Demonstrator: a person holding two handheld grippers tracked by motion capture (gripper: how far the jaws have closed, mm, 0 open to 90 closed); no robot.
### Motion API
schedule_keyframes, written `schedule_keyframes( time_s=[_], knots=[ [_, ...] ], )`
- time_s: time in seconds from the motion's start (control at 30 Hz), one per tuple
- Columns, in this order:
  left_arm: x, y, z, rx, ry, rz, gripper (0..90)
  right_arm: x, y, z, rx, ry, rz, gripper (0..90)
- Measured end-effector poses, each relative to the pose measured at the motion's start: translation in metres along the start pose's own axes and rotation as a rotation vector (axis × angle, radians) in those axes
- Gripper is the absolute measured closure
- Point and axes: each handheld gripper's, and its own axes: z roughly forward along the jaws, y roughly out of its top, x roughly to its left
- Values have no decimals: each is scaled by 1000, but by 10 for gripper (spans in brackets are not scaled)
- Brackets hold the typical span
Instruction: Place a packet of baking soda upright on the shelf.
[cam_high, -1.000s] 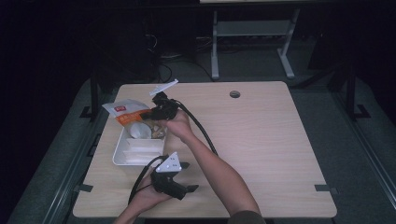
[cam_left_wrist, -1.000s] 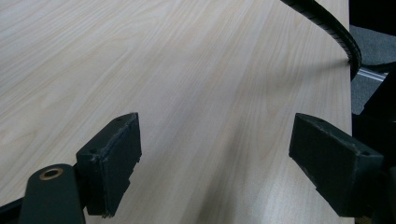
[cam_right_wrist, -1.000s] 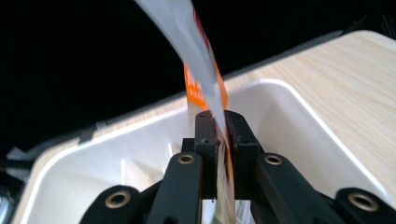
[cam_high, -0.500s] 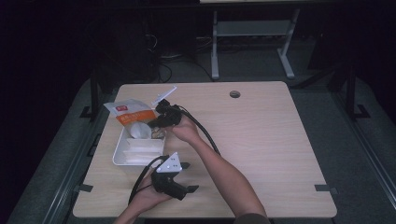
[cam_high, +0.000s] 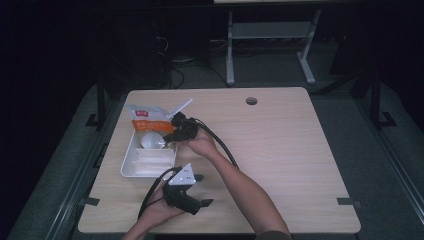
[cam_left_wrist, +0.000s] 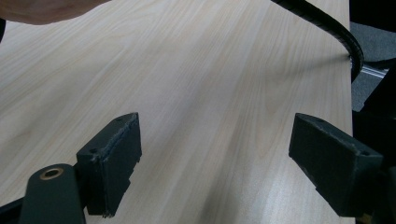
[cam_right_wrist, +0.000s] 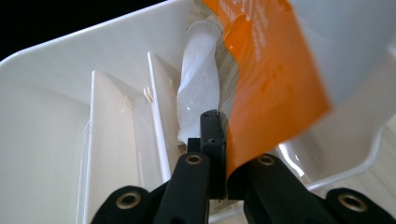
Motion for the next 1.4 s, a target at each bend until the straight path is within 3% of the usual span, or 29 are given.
schedule_keyframes(
  time_s=[0.2,0.6,1.4],
  knots=[
    [1,0,0,-3,-1,-2,166,-1,2,-5,-25,-8,0,779],
    [0,0,0,-4,0,-2,165,-3,3,-18,-72,30,30,747],
    [1,0,1,-7,2,-3,165,-6,-7,-57,-93,25,44,637]
  ],
)
